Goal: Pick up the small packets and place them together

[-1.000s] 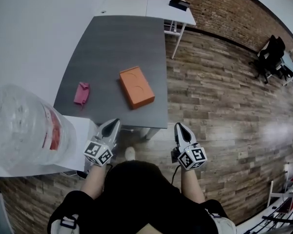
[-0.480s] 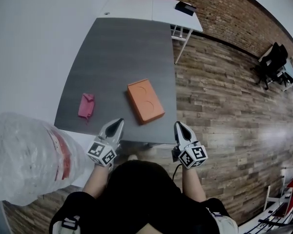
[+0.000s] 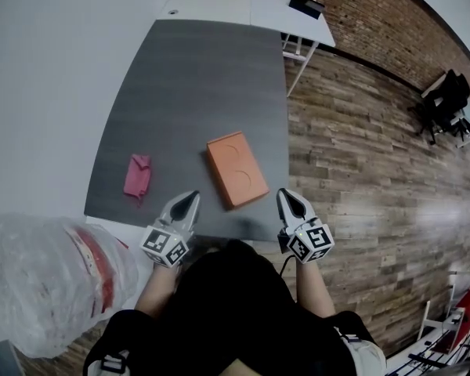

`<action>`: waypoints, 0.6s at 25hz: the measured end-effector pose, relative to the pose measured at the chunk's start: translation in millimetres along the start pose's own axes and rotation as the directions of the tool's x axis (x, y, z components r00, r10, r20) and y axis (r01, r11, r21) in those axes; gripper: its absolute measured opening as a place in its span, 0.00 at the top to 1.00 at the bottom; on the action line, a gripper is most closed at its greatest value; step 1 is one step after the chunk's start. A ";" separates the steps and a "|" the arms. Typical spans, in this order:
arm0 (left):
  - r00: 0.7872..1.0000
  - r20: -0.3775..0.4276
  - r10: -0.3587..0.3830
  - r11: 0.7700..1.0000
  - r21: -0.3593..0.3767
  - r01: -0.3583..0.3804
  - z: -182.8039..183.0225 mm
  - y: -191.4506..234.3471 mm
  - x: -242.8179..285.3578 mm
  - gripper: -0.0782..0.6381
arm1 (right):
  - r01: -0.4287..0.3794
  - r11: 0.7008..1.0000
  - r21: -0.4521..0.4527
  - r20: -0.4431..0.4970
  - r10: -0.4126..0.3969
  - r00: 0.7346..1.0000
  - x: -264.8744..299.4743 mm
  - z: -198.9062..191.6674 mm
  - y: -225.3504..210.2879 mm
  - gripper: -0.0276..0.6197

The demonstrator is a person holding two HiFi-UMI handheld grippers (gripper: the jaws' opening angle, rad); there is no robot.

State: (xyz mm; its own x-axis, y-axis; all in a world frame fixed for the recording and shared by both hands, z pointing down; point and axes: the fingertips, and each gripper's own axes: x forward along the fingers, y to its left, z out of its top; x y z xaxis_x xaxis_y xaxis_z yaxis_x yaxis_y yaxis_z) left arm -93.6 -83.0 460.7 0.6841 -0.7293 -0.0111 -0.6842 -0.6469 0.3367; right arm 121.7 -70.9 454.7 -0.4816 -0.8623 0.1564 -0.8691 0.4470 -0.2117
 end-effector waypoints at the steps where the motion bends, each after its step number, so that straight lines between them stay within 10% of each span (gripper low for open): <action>1: 1.000 -0.001 0.007 1.000 0.003 -0.007 -0.9 4.1 4.1 0.89 | -0.032 0.999 0.007 0.011 0.032 0.999 5.9 3.7 -1.2 0.95; 15: 0.993 -0.103 0.057 0.998 0.032 -0.054 -15.1 29.6 68.5 0.89 | -0.129 0.989 -0.073 -0.056 0.125 0.990 47.3 14.5 -41.5 0.95</action>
State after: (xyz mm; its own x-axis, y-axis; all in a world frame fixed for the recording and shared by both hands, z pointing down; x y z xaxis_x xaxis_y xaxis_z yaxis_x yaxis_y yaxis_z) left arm -63.2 -148.8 484.2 0.6665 -0.7381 0.1048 -0.7277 -0.6135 0.3067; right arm 136.7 -133.7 456.9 -0.5924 -0.7846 0.1828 -0.8054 0.5710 -0.1590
